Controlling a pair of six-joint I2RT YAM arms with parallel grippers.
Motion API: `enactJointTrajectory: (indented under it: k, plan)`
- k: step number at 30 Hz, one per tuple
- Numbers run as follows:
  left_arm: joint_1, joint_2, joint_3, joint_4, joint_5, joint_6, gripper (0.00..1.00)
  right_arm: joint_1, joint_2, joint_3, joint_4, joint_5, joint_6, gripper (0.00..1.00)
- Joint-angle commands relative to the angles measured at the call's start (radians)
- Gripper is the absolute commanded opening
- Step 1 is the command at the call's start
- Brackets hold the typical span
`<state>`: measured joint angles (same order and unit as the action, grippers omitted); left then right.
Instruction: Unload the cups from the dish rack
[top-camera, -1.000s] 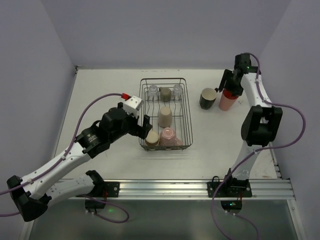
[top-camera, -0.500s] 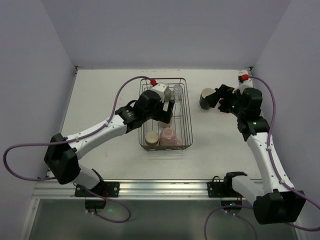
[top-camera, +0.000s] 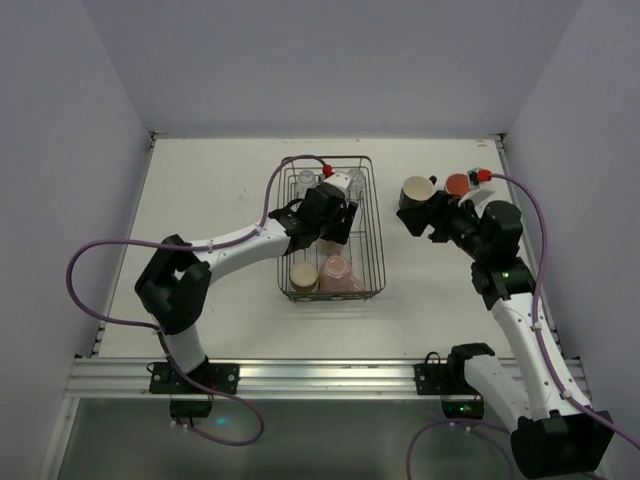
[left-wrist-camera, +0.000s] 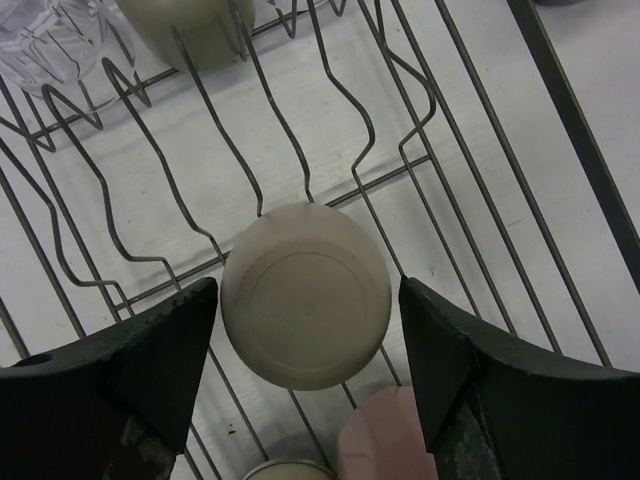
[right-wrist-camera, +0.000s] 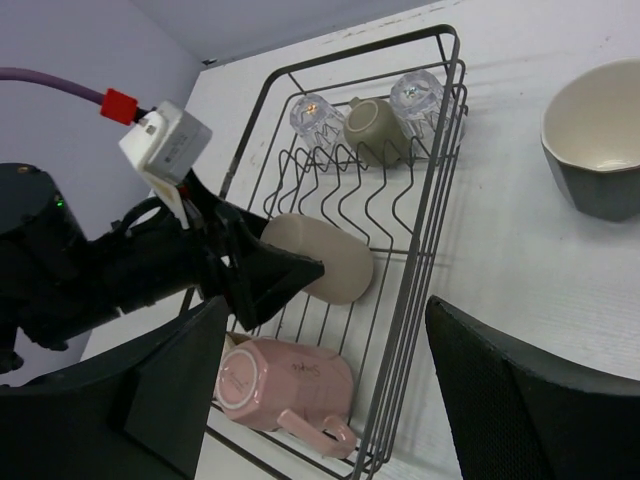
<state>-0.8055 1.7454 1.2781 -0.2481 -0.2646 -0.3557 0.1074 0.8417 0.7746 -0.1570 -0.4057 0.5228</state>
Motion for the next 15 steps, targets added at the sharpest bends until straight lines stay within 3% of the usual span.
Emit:
enactJointTrajectory:
  k: [1,5,6,9,15]
  plan:
    - [-0.001,0.045,0.058,0.076,-0.042,0.017,0.75,0.008,-0.015,-0.020,0.068,-0.047,0.025,0.82]
    - [-0.001,0.060,0.056,0.099,-0.070,0.027,0.58,0.011,-0.020,-0.024,0.085,-0.088,0.039,0.81]
    - [0.000,0.054,0.050,0.104,-0.077,0.029,0.48,0.012,-0.020,-0.031,0.091,-0.103,0.046,0.80]
    - [0.000,0.008,0.026,0.119,-0.087,0.029,0.32,0.020,-0.021,-0.041,0.126,-0.139,0.081,0.80]
    - [0.000,-0.211,-0.075,0.162,-0.101,0.011,0.20,0.046,-0.035,-0.072,0.249,-0.186,0.172,0.79]
